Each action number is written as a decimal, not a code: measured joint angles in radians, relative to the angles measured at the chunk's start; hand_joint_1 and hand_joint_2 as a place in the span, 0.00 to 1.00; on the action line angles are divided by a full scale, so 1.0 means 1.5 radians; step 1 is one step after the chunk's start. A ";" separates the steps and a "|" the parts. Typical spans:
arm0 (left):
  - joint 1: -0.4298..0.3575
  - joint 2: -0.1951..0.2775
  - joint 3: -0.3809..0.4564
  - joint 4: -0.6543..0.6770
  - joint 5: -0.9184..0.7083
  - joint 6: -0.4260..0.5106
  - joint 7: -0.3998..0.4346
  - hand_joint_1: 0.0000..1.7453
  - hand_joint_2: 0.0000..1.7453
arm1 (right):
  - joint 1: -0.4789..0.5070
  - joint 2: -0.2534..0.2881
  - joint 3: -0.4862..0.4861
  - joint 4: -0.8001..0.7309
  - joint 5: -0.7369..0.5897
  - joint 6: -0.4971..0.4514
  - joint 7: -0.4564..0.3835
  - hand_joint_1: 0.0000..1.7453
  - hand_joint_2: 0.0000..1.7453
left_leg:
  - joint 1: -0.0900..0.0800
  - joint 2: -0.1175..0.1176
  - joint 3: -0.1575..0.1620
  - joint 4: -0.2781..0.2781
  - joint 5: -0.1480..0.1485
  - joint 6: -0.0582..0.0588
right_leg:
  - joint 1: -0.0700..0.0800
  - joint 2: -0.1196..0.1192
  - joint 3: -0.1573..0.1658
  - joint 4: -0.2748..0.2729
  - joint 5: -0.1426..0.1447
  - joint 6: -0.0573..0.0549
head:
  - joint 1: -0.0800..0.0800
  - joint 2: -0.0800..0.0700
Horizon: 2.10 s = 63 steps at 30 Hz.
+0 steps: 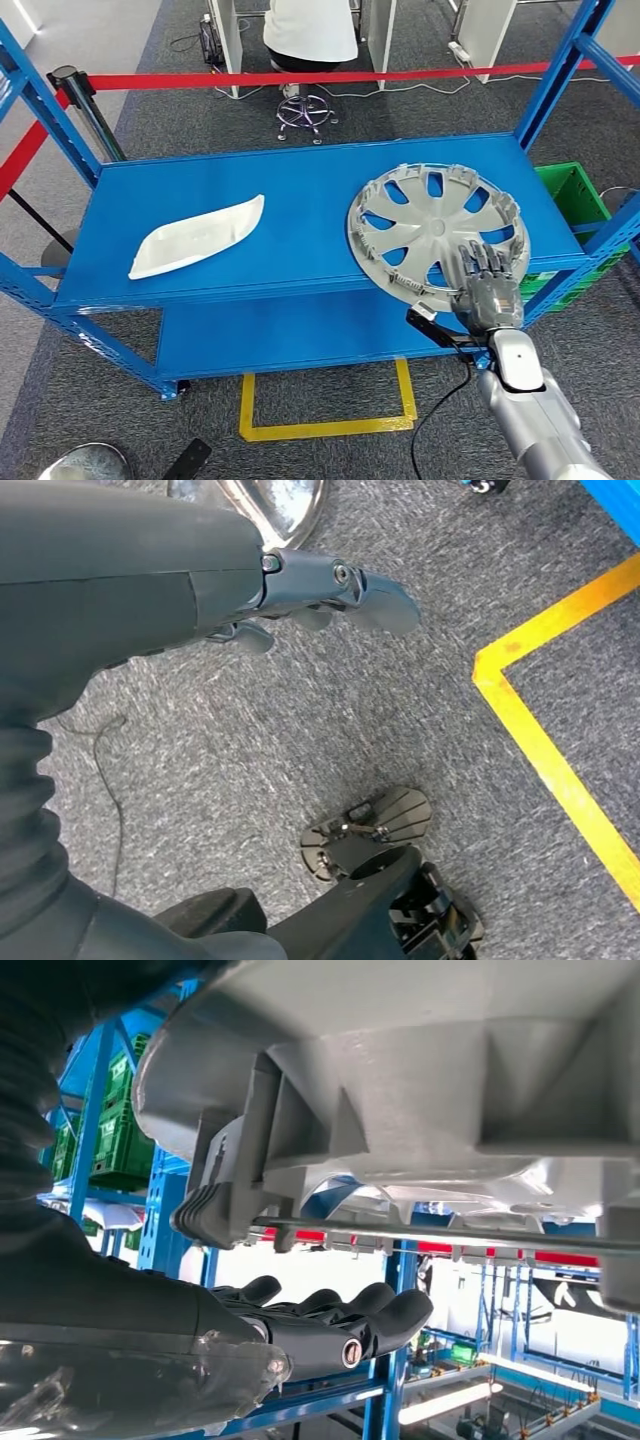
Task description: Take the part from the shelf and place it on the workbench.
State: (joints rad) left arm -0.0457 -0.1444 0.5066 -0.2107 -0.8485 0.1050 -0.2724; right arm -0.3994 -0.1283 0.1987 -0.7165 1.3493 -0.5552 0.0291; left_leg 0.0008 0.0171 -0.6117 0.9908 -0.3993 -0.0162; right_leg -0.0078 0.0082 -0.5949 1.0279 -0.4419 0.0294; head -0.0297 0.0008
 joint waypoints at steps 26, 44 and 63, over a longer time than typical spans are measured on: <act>-0.002 -0.004 0.011 0.000 -0.018 -0.004 0.000 0.00 1.00 | 0.001 0.020 -0.017 0.019 0.008 -0.039 -0.037 1.00 1.00 | 0.000 0.000 0.000 0.000 0.000 0.000 | 0.000 0.000 0.000 0.000 0.000 0.000 | 0.000 0.000; 0.000 -0.005 0.070 0.000 0.022 -0.025 -0.029 0.00 1.00 | 0.161 0.030 0.028 -0.366 0.034 -0.040 -0.052 1.00 1.00 | 0.000 0.000 -0.003 0.000 0.000 0.000 | 0.000 0.000 -0.003 0.000 0.000 0.000 | 0.000 0.000; 0.000 -0.010 0.106 0.000 0.023 0.011 -0.031 0.00 1.00 | 0.235 0.024 0.088 -0.581 0.024 -0.061 -0.054 1.00 1.00 | 0.000 0.000 -0.003 0.000 0.000 0.000 | 0.000 0.000 -0.004 0.000 -0.001 -0.001 | 0.000 0.000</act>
State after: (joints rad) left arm -0.0457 -0.1589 0.6661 -0.2108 -0.8143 0.1213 -0.3193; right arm -0.0473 -0.0923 0.3309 -1.5875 1.3852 -0.6467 -0.0515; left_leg 0.0008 0.0164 -0.6165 0.9907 -0.3995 -0.0165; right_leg -0.0075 0.0077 -0.6002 1.0280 -0.4427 0.0285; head -0.0298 0.0008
